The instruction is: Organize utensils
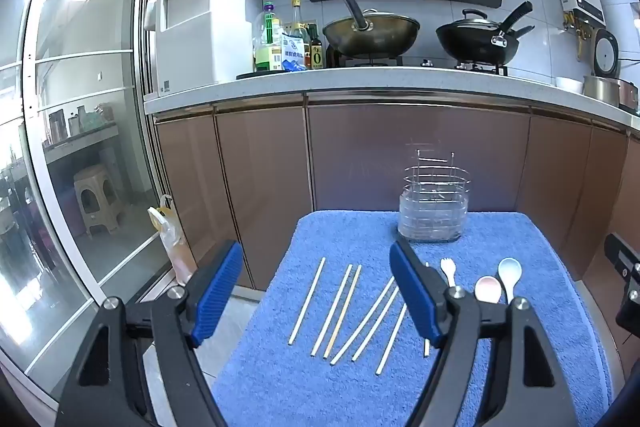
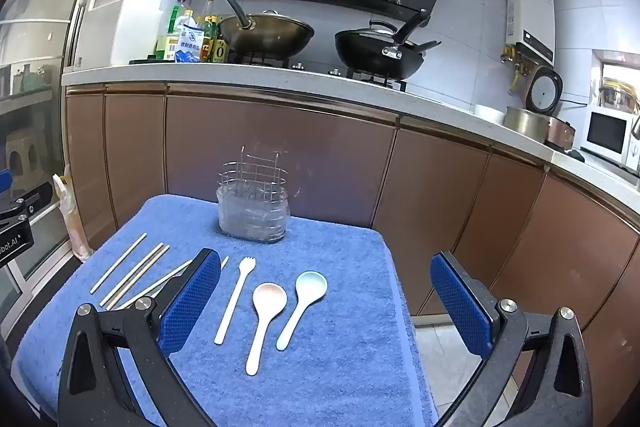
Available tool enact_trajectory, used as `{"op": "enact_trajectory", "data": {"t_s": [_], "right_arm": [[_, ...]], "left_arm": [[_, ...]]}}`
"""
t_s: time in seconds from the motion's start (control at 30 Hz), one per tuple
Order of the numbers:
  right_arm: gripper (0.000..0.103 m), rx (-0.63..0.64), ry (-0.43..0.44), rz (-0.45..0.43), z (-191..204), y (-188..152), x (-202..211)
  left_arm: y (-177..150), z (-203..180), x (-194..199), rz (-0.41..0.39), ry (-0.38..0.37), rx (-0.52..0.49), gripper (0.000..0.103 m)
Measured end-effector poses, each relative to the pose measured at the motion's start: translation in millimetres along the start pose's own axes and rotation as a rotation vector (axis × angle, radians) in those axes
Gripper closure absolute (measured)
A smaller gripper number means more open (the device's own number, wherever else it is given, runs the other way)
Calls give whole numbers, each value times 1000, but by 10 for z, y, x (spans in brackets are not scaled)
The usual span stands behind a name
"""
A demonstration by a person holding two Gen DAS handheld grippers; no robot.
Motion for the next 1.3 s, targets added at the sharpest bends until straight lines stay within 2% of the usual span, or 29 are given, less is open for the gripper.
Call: {"op": "enact_trajectory", "data": {"t_s": [0.7, 1.3], "right_arm": [[0, -6, 1, 2, 64, -78, -52], [0, -35, 4, -10, -67, -31, 4]], "left_arm": [[-53, -33, -20, 13, -8, 5, 28], [-65, -42, -30, 14, 7, -16, 28]]}}
Point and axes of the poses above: each gripper's, at about its wrist camera, not at the fingertips, and x roughly against the way its jaws point, z to its left, y to its top, the point moved 10 cm from there along -x, roughly the way its jaws point, and after that the axes turned 10 degrees about y, right-handed, at the moved point
